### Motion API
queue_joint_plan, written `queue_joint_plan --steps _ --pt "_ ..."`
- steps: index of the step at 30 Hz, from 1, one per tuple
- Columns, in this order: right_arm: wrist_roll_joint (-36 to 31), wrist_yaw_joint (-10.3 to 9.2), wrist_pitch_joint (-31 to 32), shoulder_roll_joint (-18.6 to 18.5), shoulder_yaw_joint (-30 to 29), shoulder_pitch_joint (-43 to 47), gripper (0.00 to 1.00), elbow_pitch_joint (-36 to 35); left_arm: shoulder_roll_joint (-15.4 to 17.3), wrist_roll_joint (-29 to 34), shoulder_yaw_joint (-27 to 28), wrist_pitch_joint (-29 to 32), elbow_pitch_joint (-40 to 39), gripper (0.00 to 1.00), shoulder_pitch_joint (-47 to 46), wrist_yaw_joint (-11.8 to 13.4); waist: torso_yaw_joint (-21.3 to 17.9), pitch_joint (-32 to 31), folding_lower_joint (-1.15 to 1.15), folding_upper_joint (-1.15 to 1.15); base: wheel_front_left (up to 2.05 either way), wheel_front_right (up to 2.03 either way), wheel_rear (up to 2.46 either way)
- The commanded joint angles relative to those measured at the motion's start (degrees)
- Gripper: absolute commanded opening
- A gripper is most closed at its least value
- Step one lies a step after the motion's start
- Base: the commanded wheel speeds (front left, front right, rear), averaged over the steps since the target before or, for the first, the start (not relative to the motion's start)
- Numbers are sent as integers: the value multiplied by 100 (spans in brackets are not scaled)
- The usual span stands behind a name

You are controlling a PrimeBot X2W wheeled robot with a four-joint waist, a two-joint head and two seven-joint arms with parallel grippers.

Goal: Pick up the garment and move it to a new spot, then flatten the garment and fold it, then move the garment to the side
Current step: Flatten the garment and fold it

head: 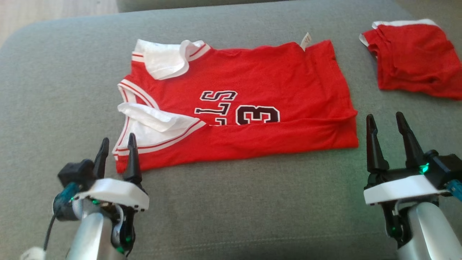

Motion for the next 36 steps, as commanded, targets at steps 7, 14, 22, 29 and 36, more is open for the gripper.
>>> queue_joint_plan --steps 7,14,22,29,36 --pt "-7 12 -61 87 74 -182 100 -219 256 275 304 174 1358 100 -686 604 -309 23 0 0 0 0 0" --pt "41 12 -61 132 66 -149 100 -227 361 362 262 268 1984 100 -841 793 -429 72 0 0 0 0 0" --pt "46 12 -61 149 41 -166 100 -189 384 278 174 550 2417 100 -1063 656 -435 153 0 0 0 0 0" --pt "117 12 32 179 -21 -165 100 183 345 164 89 358 2414 0 -1172 368 -343 80 0 0 0 0 0" --pt "263 12 334 243 -105 -191 100 624 296 169 92 18 1883 0 -1136 345 -196 -58 0 0 0 0 0"
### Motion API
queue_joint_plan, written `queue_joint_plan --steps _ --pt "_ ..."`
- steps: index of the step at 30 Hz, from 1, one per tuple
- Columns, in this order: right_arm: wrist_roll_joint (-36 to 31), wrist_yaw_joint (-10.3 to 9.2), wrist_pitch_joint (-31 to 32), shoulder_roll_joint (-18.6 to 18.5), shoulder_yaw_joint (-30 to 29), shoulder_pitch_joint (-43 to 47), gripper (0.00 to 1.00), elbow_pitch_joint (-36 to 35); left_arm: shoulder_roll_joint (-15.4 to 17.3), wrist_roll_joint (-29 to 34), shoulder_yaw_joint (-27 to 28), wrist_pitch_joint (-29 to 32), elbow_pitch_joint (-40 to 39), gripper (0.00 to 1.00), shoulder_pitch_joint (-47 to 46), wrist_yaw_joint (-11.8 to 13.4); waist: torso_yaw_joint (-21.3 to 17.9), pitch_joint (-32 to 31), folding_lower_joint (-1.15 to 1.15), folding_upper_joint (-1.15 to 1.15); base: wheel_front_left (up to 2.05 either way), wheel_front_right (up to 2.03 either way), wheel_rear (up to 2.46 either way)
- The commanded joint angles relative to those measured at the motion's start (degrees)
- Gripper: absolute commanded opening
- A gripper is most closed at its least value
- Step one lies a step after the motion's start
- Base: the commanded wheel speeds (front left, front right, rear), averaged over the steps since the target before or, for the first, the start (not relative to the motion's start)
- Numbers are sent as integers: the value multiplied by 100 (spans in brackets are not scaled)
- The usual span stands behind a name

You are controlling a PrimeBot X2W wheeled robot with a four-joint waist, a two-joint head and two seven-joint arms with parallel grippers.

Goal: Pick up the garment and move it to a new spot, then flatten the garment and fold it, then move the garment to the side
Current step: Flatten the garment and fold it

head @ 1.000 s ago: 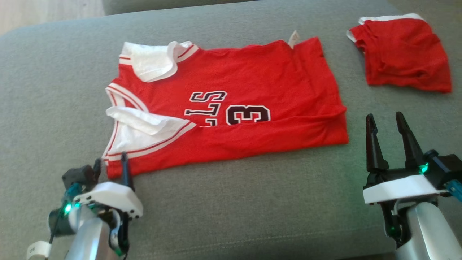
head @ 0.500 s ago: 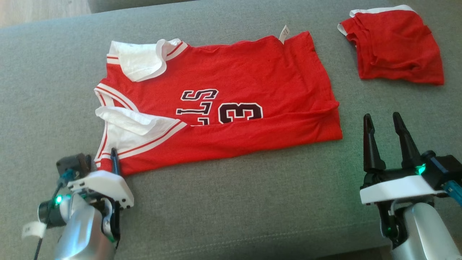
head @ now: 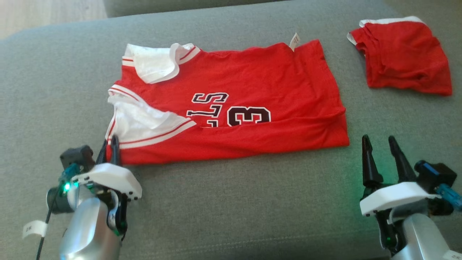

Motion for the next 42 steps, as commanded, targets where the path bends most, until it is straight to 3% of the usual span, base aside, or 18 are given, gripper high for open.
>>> queue_joint_plan --steps 1,11,32,33,34,42 --pt "36 12 15 29 86 -196 100 -122 110 19 141 -87 -212 0 -32 3 41 -46 0 0 0 0 0" --pt "331 12 390 162 -81 -499 100 469 34 146 103 -117 -1122 0 346 -26 186 -76 0 0 0 0 0" --pt "1192 12 992 190 400 -1629 100 1889 -74 309 -115 -118 -1508 0 175 -107 502 426 0 0 0 0 0" --pt "1254 12 1018 173 442 -1649 34 1914 -76 308 -113 -118 -1499 0 166 -109 515 424 0 0 0 0 0" --pt "1284 12 1023 139 488 -1664 0 1933 -77 309 -110 -118 -1488 0 161 -111 527 421 0 0 0 0 0" --pt "1291 12 917 -226 572 -1650 0 2127 -42 316 -43 -118 -1352 0 258 -128 508 195 0 0 0 0 0"
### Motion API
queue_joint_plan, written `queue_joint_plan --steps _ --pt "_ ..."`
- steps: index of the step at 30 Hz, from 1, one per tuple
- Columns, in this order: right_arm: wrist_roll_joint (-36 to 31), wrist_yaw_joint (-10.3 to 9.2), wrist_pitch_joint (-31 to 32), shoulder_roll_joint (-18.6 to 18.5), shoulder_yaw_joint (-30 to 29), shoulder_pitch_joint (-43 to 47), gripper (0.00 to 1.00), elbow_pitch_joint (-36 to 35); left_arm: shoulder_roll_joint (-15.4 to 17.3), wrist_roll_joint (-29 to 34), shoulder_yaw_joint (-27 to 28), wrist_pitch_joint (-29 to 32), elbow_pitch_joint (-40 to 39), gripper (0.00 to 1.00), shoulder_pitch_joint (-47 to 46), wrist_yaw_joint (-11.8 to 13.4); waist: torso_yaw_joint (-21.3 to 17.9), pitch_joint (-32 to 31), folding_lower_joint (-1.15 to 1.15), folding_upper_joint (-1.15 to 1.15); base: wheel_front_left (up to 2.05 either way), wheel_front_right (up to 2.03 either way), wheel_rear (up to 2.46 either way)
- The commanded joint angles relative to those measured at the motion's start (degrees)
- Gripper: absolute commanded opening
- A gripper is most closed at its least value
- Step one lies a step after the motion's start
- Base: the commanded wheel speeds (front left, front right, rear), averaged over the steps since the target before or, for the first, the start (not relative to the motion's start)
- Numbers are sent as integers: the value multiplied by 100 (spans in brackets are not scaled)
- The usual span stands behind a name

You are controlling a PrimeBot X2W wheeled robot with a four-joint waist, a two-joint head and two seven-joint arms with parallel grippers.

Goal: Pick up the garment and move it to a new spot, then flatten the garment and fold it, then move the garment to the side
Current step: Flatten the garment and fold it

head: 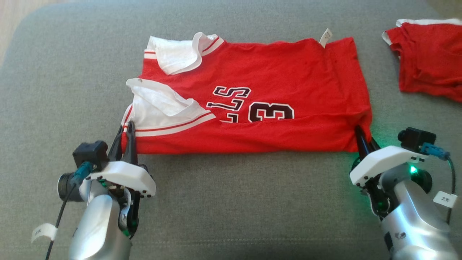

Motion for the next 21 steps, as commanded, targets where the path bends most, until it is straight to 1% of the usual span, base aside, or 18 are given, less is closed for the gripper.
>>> queue_joint_plan --steps 1,5,10,16,21 --pt "17 12 -65 -98 117 -18 0 -117 99 39 223 -76 -118 0 -93 -14 -17 -51 0 0 0 0 0" --pt "75 12 13 -293 102 67 0 -172 90 -31 141 -56 28 0 -25 -135 -30 -178 0 0 0 0 0" --pt "209 12 485 -630 230 311 0 -361 113 -85 32 189 48 0 109 -230 -39 -383 0 0 0 0 0" --pt "329 12 1192 -933 296 672 0 -740 252 -107 -100 641 -135 0 431 -343 -86 -565 0 0 0 0 0" --pt "383 12 1675 -1032 340 990 0 -1172 333 -201 -150 1142 -431 0 823 -367 -198 -717 0 0 0 0 0"
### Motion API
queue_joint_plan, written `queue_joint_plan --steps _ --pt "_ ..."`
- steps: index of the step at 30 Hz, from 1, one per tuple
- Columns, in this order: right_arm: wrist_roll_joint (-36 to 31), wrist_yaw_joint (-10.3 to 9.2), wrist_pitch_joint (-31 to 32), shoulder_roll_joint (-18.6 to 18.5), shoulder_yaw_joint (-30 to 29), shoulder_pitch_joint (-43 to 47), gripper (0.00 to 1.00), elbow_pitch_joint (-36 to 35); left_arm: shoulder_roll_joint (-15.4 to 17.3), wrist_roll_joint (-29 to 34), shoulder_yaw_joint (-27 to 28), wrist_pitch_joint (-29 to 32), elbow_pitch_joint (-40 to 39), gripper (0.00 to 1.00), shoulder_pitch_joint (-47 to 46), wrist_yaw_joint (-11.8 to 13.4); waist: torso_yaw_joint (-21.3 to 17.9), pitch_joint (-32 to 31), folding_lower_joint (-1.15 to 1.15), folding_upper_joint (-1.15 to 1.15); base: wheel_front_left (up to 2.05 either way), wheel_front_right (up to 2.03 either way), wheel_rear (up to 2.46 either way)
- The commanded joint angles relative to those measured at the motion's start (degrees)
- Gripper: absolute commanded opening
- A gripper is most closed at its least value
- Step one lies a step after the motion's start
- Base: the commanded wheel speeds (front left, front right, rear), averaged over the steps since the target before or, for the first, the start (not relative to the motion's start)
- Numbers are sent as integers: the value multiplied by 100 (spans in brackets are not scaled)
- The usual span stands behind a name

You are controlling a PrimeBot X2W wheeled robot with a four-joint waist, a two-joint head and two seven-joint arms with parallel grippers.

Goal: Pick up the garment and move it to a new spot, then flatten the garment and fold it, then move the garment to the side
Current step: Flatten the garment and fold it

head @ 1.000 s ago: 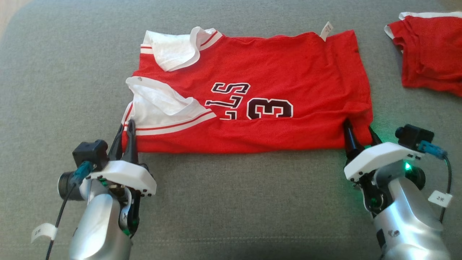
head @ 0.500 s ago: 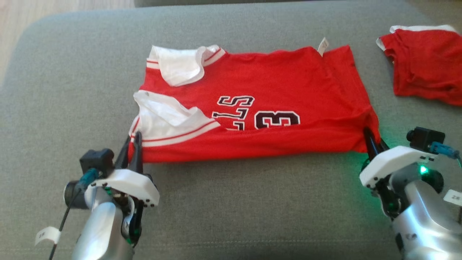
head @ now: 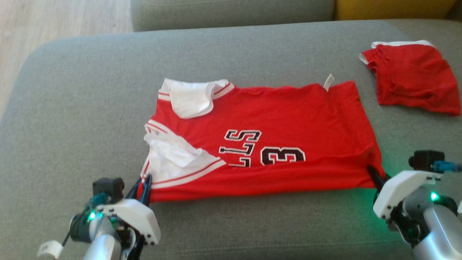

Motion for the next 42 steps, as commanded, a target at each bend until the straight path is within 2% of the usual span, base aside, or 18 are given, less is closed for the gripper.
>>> queue_joint_plan --steps 1,7,8,9,10,11,17,22,25,29,33,37,42 --pt "44 12 23 -199 30 5 0 -223 139 -8 142 36 -257 0 -116 -19 -33 -41 0 0 0 0 0" --pt "9 12 379 -148 -121 343 0 -631 133 -57 52 308 -593 0 168 14 -71 -72 0 0 0 0 0" --pt "-8 12 409 -134 -153 376 0 -685 135 -53 42 329 -621 9 192 31 -78 -69 0 0 0 0 0" --pt "-43 12 390 -121 -198 400 34 -751 136 -54 38 357 -644 42 211 55 -84 -62 0 0 0 0 0" --pt "-65 12 364 -91 -258 423 100 -805 137 -56 37 383 -666 81 224 77 -87 -52 0 0 0 0 0" --pt "-83 12 342 -57 -309 440 100 -858 136 -60 41 409 -685 100 233 105 -90 -40 0 0 0 0 0" --pt "-294 12 185 38 -518 519 100 -1132 203 -87 101 431 -820 100 234 206 -101 -2 0 0 0 0 0" --pt "-300 12 -396 197 -654 502 100 -1526 158 -243 312 -4 -1200 100 51 289 -103 25 0 0 0 0 0" --pt "-339 12 -684 189 -563 507 100 -1710 121 -307 347 -326 -1374 100 -67 231 -113 55 0 0 0 0 0" --pt "-335 12 -1224 252 -492 505 100 -1947 47 -500 326 -769 -1514 100 -232 -5 -149 95 0 0 0 0 0" --pt "-360 12 -1670 373 -453 497 100 -2169 4 -616 448 -1035 -1556 100 -335 5 -237 138 0 0 0 0 0" --pt "-474 12 -1999 535 -297 521 100 -2268 -38 -747 478 -1091 -1395 100 -387 -5 -364 158 0 0 0 0 0" --pt "-607 12 -2191 677 -107 418 100 -2243 -8 -781 457 -817 -1033 100 -651 75 -581 297 0 0 0 0 0"
